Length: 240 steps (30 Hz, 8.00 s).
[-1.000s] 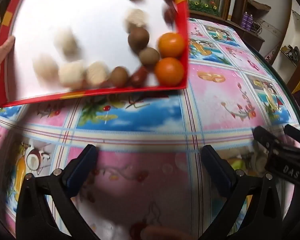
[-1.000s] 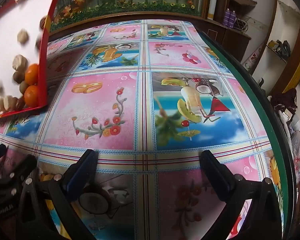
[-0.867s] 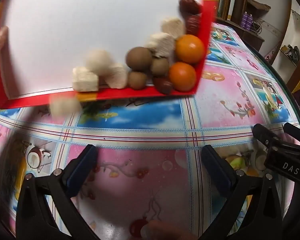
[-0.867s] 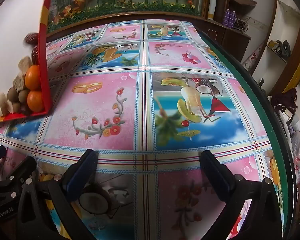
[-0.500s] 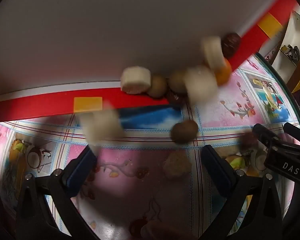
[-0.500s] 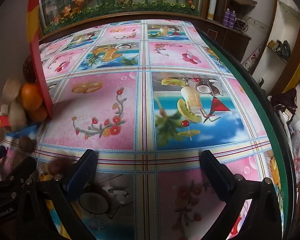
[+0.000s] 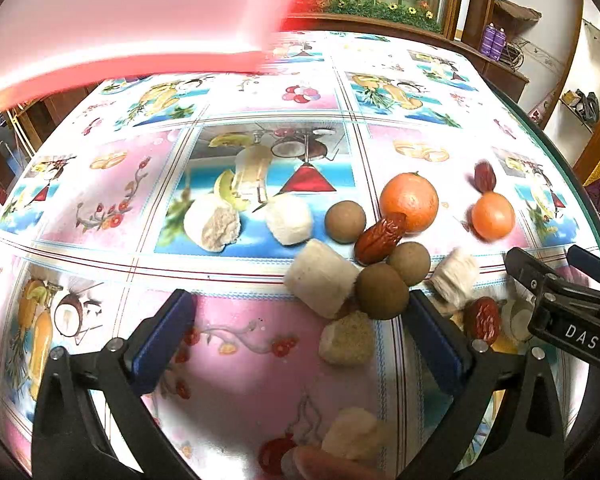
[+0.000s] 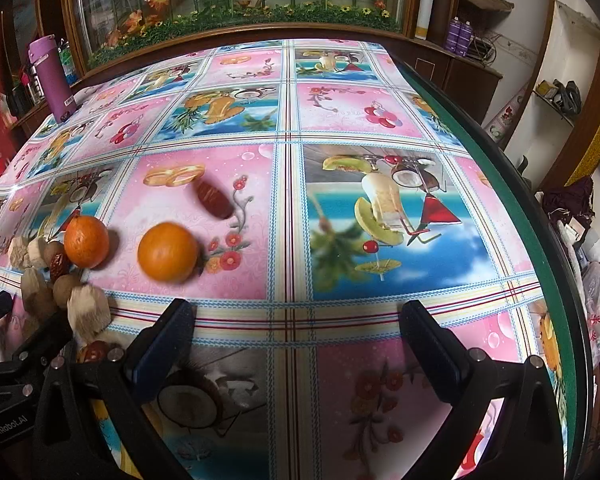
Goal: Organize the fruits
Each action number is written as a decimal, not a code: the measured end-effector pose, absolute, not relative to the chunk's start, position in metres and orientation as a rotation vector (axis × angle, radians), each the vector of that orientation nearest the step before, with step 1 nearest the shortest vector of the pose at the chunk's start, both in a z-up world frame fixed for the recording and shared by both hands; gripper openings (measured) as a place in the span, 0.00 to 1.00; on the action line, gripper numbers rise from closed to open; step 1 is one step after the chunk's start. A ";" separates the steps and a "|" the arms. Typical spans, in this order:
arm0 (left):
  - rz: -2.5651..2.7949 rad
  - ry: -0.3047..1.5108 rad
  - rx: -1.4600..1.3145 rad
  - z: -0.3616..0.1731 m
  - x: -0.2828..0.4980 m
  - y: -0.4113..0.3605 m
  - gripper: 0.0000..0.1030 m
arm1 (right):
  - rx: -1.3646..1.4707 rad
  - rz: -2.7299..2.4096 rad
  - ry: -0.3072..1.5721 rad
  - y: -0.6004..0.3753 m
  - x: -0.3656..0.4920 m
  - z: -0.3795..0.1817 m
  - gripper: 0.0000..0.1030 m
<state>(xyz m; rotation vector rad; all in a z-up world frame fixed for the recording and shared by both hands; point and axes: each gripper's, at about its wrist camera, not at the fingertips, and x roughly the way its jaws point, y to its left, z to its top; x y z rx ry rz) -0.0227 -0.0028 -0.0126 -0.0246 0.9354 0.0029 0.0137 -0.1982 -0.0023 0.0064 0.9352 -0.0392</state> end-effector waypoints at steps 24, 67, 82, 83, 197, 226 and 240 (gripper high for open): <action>0.000 0.942 -0.018 -0.004 -0.012 -0.002 1.00 | 0.007 -0.039 0.935 -0.199 0.013 -0.002 1.00; 0.179 0.638 -0.036 0.109 -0.122 0.051 1.00 | -0.023 0.124 0.638 -0.141 -0.096 0.093 0.99; 0.180 0.624 -0.011 0.111 -0.129 0.053 1.00 | -0.031 0.145 0.628 -0.131 -0.102 0.096 0.99; 0.181 0.624 -0.007 0.111 -0.129 0.053 1.00 | -0.025 0.148 0.630 -0.132 -0.102 0.096 0.99; -0.058 0.761 0.067 0.113 -0.086 0.063 0.34 | -0.025 0.583 0.750 -0.073 -0.043 0.084 0.30; 0.357 0.839 -0.110 0.042 -0.159 0.246 0.35 | -0.228 0.775 0.857 0.126 -0.092 0.033 0.30; 0.385 0.894 -0.123 0.026 -0.145 0.259 0.35 | -0.238 0.788 0.923 0.141 -0.085 0.018 0.33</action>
